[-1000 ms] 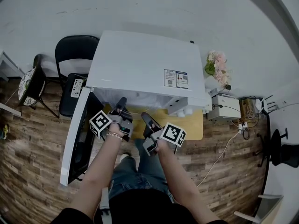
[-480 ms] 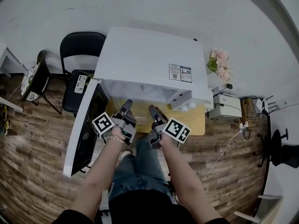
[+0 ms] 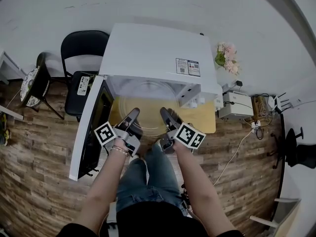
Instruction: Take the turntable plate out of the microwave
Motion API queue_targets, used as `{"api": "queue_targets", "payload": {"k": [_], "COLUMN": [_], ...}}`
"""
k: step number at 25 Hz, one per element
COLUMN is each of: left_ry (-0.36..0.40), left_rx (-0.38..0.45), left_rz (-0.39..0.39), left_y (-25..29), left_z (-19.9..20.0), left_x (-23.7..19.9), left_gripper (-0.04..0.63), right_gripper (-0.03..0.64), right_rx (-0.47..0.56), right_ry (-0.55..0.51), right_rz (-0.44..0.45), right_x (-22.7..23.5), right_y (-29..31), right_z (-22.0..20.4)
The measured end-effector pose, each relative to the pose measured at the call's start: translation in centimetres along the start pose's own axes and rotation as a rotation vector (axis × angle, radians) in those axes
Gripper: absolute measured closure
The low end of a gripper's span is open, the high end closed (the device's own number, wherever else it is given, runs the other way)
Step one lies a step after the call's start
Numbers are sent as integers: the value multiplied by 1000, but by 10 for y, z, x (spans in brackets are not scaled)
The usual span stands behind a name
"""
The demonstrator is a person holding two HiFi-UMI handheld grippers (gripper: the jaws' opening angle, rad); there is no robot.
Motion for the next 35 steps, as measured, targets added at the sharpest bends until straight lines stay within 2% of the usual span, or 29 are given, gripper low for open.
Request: {"api": "queue_targets", "payload": {"k": [4,9,12,20,24,27,35], "left_ry": [-14,-13,28,253,467,626,862], "left_rx": [-33,-32,-21,1,-5,-16,-38], "left_rz": [-13,-17,-25,-27,14,6,-34], "left_y": [-6,-10,-13,-30,-39,-43,-53], "left_z": [-8,-15,-23,-58,-73,-80,-96], "left_x": [1,4,10,43,60,74,114], "left_gripper": [560,561,561,557,535,511,477], "right_gripper": [418,407,407,407,407,407,405], "right_rx": [-21,-14,-10,-17,-6,10,68], "right_ry": [-28,-147,-203,-285,-298,-302,-328], "right_rz": [21,9,33,87,120,137,203], "right_x": [-2,-11,-17,-34,-42,-50,-78], "right_y": [-8,-20,-29,-72,-91,-102,-129], "right_z": [-2,3,6,8,9,9,18]}}
Point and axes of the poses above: the fingertips, and each gripper's own axes: y forward along the fingers, x to its right, z out of its top, the point moved 3 cm from there along -y, backward along the fingers, and after that the axes turned 3 degrees about y, right-handed, at the moved point
